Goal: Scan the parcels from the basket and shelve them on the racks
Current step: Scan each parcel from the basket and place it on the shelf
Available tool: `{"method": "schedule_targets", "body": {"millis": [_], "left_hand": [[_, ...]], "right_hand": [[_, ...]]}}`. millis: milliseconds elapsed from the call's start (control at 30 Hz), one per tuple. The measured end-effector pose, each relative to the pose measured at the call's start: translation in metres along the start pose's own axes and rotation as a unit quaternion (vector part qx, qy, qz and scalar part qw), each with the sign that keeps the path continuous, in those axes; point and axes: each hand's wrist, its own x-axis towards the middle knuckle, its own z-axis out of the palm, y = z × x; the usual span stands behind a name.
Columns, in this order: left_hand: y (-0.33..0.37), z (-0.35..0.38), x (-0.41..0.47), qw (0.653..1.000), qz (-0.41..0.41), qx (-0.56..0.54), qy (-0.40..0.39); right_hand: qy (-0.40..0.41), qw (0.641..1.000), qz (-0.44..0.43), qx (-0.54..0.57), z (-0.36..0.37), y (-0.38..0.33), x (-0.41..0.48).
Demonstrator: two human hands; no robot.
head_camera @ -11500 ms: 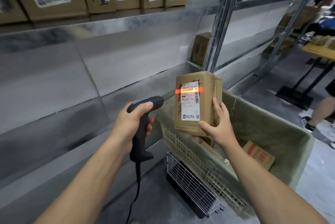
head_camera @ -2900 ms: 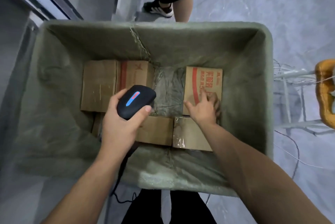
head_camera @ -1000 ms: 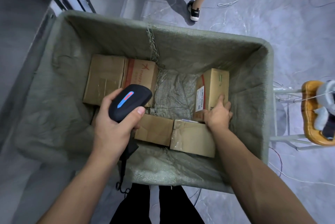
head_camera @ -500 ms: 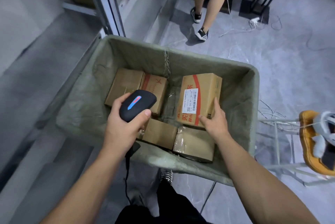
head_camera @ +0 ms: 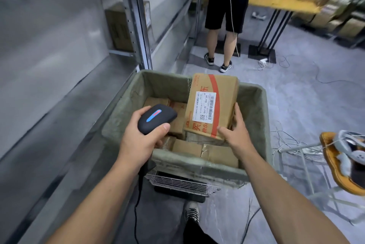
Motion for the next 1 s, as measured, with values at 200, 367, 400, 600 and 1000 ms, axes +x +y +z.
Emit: {"method": "schedule_targets", "body": {"millis": [200, 367, 400, 600, 1000], "left_hand": [[0.013, -0.025, -0.038, 0.997, 0.053, 0.040, -0.038], [0.022, -0.045, -0.065, 0.988, 0.091, 0.123, -0.036], [0.025, -0.047, -0.070, 0.984, 0.102, 0.142, -0.034], [0.050, -0.042, -0.106, 0.965, 0.144, 0.219, -0.019], [0.057, -0.006, -0.168, 0.939, 0.174, 0.294, 0.035]], "right_hand": [[-0.039, 0.998, -0.048, 0.002, -0.010, -0.029, -0.032], [-0.116, 0.990, -0.080, -0.024, -0.018, -0.056, -0.036], [-0.133, 0.987, -0.081, -0.029, -0.019, -0.061, -0.033], [-0.236, 0.963, -0.108, -0.074, -0.031, -0.094, -0.017], [-0.322, 0.910, -0.184, -0.187, -0.056, -0.133, -0.015]]}}
